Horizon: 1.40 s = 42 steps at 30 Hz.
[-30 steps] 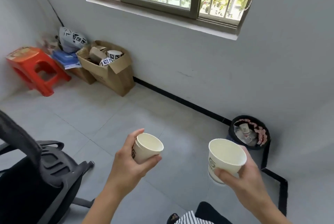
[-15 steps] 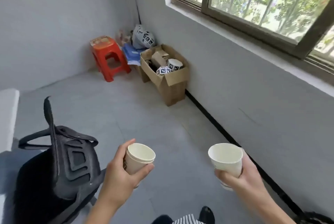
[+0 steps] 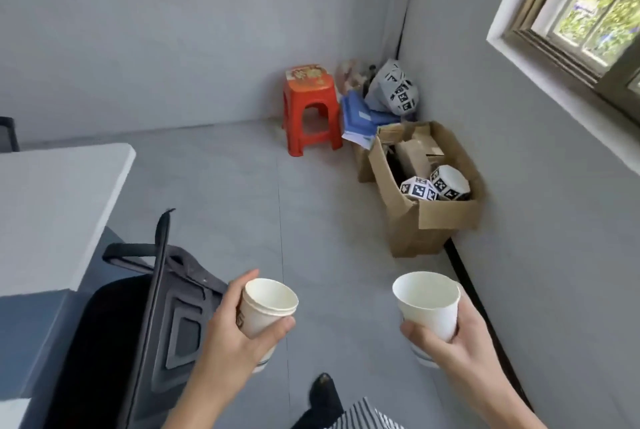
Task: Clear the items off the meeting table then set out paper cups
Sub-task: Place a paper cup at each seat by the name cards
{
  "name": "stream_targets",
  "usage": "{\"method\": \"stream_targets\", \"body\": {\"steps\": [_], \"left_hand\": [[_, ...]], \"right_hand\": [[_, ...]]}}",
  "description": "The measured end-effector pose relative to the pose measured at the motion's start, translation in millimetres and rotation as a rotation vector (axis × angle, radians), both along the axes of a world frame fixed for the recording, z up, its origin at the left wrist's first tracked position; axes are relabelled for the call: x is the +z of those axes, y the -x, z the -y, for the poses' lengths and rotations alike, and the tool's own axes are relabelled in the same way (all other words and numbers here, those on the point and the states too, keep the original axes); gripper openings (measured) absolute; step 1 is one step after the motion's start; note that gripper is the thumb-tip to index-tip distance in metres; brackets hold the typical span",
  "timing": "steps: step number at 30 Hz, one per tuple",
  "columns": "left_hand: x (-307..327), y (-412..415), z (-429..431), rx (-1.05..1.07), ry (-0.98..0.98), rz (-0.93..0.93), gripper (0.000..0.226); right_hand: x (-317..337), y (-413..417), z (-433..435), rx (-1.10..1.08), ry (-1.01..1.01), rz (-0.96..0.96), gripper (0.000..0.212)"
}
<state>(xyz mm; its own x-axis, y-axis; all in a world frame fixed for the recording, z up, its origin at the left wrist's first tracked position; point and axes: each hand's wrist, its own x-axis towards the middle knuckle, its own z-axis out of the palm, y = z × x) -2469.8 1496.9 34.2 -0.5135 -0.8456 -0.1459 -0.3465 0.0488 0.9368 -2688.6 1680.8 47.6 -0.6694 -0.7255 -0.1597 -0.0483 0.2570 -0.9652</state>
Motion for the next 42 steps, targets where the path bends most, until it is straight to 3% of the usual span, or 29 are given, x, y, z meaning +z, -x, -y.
{"method": "stream_targets", "body": {"steps": [5,11,16,22,26,32,42], "left_hand": [[25,51,103,0.011,0.053,0.006,0.075],[13,93,200,0.191,0.037,0.019,0.082],[-8,136,276,0.35,-0.019,0.051,0.076],[10,174,365,0.563,-0.016,0.067,0.069],[6,164,393,0.781,-0.07,0.069,0.066],[-13,120,459,1.039,-0.077,0.104,0.064],[24,26,628,1.127,-0.015,0.066,0.067]], "right_hand": [[17,52,103,0.058,0.005,-0.042,0.046],[9,133,222,0.108,-0.02,-0.049,0.065],[-14,211,339,0.215,-0.027,-0.061,0.064],[-1,270,508,0.453,-0.039,-0.061,0.057],[18,257,621,0.671,-0.042,-0.077,0.042],[8,187,759,0.9,-0.016,-0.051,0.05],[15,63,917,1.106,-0.028,-0.016,0.07]]}}
